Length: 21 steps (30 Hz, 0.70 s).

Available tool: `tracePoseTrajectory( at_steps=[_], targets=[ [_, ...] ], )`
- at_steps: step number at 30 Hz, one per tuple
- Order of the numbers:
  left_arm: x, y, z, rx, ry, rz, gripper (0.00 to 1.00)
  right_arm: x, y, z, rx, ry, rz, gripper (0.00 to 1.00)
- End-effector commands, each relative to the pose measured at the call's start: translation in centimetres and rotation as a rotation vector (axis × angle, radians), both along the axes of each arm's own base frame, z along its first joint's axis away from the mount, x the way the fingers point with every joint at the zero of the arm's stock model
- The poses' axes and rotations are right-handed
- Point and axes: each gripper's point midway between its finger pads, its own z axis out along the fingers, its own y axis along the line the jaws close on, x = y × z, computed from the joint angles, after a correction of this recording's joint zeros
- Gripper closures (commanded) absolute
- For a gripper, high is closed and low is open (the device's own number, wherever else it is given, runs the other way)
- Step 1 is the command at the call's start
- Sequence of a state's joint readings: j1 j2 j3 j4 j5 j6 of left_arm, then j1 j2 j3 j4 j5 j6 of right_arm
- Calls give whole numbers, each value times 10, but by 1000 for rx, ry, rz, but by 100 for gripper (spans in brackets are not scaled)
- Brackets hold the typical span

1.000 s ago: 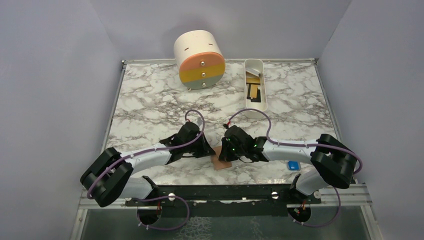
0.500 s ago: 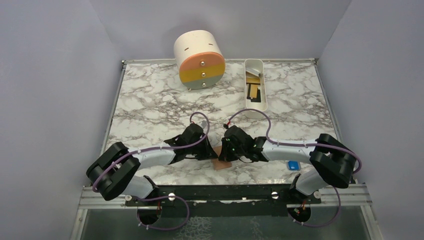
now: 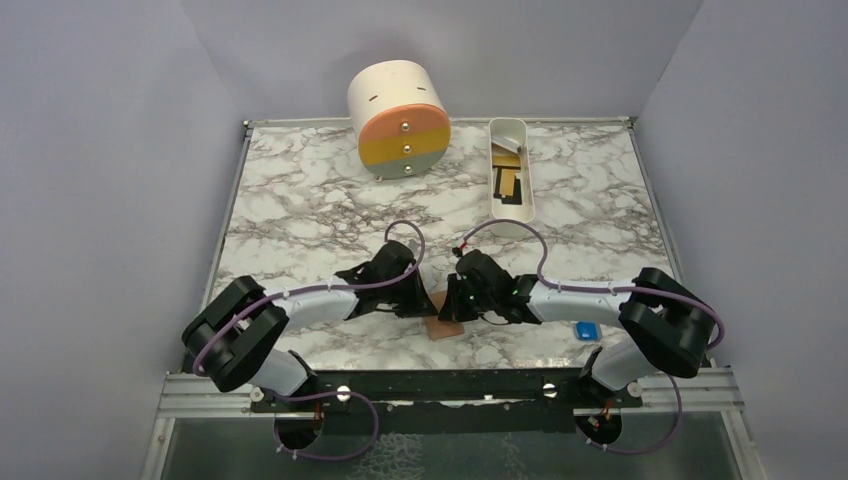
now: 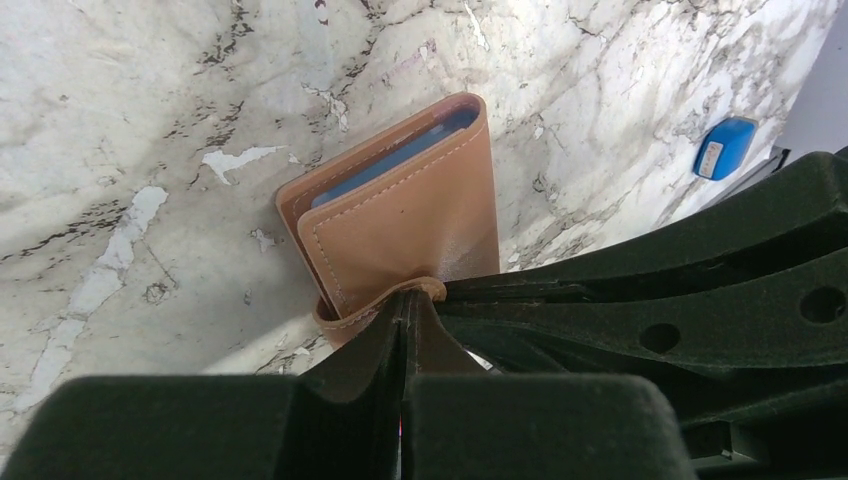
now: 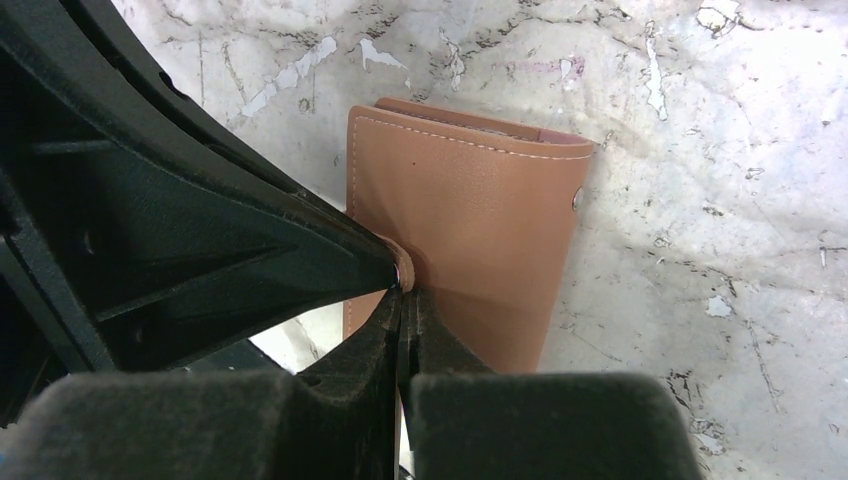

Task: Put the credit cards into the card holder
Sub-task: Close the card holder at the center of the board.

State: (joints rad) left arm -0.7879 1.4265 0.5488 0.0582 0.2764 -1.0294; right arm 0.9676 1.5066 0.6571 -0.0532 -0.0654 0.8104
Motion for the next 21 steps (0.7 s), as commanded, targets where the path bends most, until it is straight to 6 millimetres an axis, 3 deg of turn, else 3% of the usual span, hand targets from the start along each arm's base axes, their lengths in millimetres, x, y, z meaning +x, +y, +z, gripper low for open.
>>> tracePoseTrajectory(
  at_steps=[1,13,16,21],
  targets=[
    [-10,10,-31,158,28,-25,100,-11,-17,-41,-77,59,-6,99],
    [-29,12,-51,310,70,-64,100,-18,-18,-52,-45,89,15,99],
    [-22,7,-39,289,37,-51,100,-12,-15,-39,-33,53,25,97],
    [1,-4,-4,261,-59,-30,99,5,-4,5,5,-63,57,82]
  ],
)
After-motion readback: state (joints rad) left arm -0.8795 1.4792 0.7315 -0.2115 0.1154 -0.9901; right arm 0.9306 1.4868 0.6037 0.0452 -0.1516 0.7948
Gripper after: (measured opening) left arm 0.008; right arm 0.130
